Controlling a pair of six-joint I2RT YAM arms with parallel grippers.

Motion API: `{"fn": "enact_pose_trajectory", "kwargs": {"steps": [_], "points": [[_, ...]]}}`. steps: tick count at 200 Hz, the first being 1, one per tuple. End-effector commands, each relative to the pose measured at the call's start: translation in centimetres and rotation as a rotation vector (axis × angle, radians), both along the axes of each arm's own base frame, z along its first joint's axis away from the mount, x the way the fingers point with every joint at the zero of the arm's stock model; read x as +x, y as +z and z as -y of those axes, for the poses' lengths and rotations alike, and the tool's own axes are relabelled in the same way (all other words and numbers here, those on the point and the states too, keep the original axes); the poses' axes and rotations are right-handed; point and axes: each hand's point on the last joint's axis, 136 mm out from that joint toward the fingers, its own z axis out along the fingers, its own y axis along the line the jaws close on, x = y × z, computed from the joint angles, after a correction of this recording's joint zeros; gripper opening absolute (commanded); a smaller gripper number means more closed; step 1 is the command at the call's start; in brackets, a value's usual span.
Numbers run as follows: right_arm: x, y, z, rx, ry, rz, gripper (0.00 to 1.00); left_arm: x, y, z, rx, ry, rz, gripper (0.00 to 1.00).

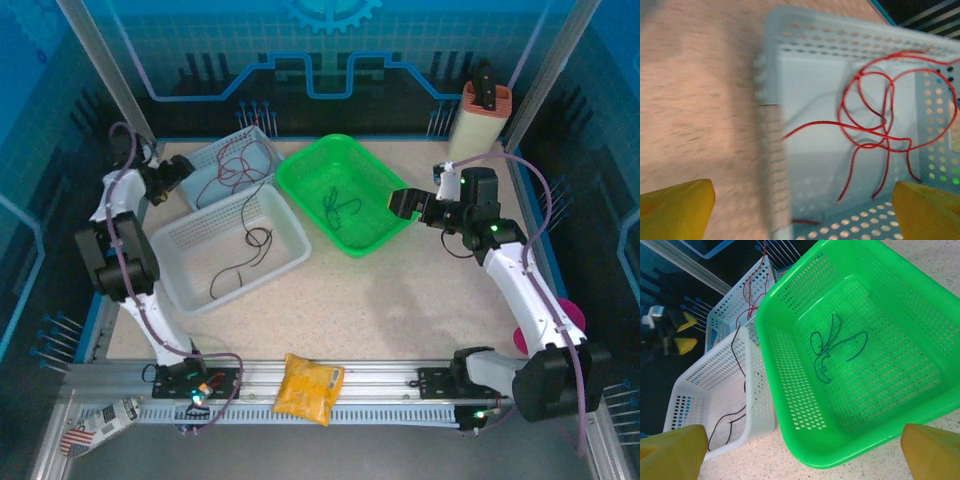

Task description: Untangle the cables

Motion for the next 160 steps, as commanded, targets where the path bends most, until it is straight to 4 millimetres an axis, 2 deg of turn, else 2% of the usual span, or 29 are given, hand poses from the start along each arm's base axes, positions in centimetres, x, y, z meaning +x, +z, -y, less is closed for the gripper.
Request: {"fn": "enact_pose_trajectory", "kwargs": {"steps": [1,17,32,51,72,92,105,131,160], "points": [[-0.5,-0.2,0.6,-0.003,0.004,-0.002,1.00,-8.0,5.0,-3.9,0.097,0.202,-0.044,0.93],[-0.4,-0.4,0.7,0.001,0.005,-0.004,1.00,-13.2,4.6,-3.3,0.125,0.263,-0.122,0.95],[-0.2,-0.6,0.7,0.007,0.002,-0.002,1.00,-17.0,3.0,-1.5,0.114,0.282,-0.174,0.98],[0.2,-0.9,0.6,0.037,0.005,-0.004,1.00,-20.4,1.0,0.4,0.092,0.295,-0.218,0.99],[0.4,-1.2,0.2,0.054,0.032,-0.016,1.00,-22.6,-1.3,1.9,0.060,0.279,-0.279,0.99],[0.5,-1.3,0.2,0.055,0.045,-0.019,1.00,-23.1,-3.3,4.0,-0.034,0.236,-0.297,0.99],[0.5,-1.4,0.4,0.059,0.045,-0.020,1.00,-23.0,-3.9,4.6,-0.058,0.218,-0.276,0.99],[0.3,-1.5,0.7,0.064,0.038,-0.017,1.00,-20.2,-2.8,6.9,-0.167,0.122,-0.110,0.98],[0.1,-1.7,0.8,0.074,0.029,-0.021,1.00,-17.0,-1.7,11.0,-0.221,-0.038,0.009,0.92]]}}
